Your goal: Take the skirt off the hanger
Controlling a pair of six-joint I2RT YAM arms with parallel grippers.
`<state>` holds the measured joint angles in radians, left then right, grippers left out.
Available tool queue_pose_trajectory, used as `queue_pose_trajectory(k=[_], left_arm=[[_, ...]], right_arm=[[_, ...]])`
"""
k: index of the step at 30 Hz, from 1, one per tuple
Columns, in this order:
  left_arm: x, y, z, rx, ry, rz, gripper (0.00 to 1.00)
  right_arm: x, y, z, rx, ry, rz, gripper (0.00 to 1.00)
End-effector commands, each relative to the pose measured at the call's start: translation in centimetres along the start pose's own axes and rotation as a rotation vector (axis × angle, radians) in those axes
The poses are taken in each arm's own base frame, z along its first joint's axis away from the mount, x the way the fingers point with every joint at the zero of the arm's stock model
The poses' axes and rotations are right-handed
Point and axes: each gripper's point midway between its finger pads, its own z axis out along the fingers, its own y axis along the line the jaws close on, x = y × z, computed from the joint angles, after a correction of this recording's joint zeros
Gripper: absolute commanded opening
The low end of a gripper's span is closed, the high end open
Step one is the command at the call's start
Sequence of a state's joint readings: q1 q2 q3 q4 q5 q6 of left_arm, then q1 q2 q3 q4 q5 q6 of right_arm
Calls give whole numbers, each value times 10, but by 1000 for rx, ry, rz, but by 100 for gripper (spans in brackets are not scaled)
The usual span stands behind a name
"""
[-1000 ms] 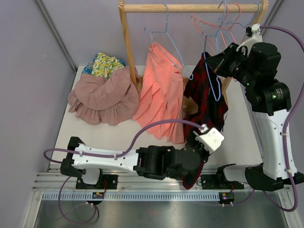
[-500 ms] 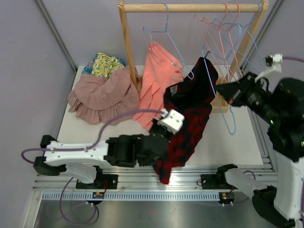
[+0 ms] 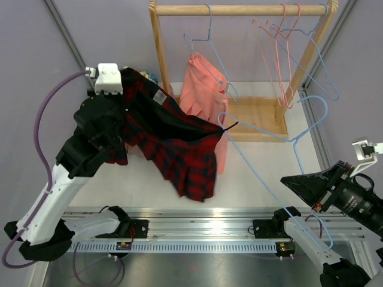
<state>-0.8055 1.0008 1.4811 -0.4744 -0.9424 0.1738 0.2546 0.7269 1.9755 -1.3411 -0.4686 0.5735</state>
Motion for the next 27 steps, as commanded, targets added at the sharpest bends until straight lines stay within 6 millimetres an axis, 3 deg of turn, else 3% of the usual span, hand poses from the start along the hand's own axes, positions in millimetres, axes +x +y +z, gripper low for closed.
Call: queue_pose_trajectory(k=[1,2,3,5,6,7,9,10,12,13,14,16,17,19,20,21,22,23,24,25,26,27], left_arm=[[-45,6,25,46,-93,-16,0],[-46,17,37,6,-85,-23,0],[-67,21,41,24,-121,-52,0],[-71,22,68,-5,-106,-45,0],[-98,33,66,-21,-158,-75,0],[-94,31,88,-49,-133,-55,0],[-126,50,89,-93,-191,-89,0],[-123,52,109,-120,-177,-83,0],[-131,54,122,-122,-198,-103,0],[-144,69,122,-149,-234,-122,0],[-137,63,142,-146,-221,-123,0],[-138,76,167,-182,-245,-170,0],[-143,87,165,-205,-266,-208,0],[-126,96,192,-223,-250,-253,1],[-101,85,212,-183,-202,-269,3],[-93,79,226,-164,-210,-269,5],[-74,74,241,-155,-176,-256,14],[-60,67,254,-134,-148,-246,24],[-17,56,283,-132,-47,-227,61],[3,60,294,-152,-6,-240,86],[25,57,305,-153,35,-298,99],[48,58,310,-165,101,-321,99]], right_arm=[[36,12,-6,-119,147,35,0],[40,13,-4,-143,167,36,0],[48,10,-1,-148,200,51,0],[54,8,0,-161,226,54,0],[55,5,0,-148,224,42,0],[57,3,0,-141,237,42,0],[58,0,3,-136,255,27,0],[60,-1,3,-127,267,31,0],[59,-3,5,-120,276,18,0],[60,-5,5,-114,286,19,0],[60,-6,6,-111,292,16,0],[63,-14,11,-86,308,18,0],[62,-14,12,-82,303,15,0],[63,-20,17,-69,308,25,0],[64,-23,20,-59,311,33,0],[64,-24,19,-56,298,31,0],[61,-28,23,-39,274,24,0],[60,-32,25,-27,267,21,0],[58,-40,30,7,252,26,0],[54,-42,33,16,229,15,0],[50,-44,36,29,215,10,0],[42,-51,41,66,193,-5,0]])
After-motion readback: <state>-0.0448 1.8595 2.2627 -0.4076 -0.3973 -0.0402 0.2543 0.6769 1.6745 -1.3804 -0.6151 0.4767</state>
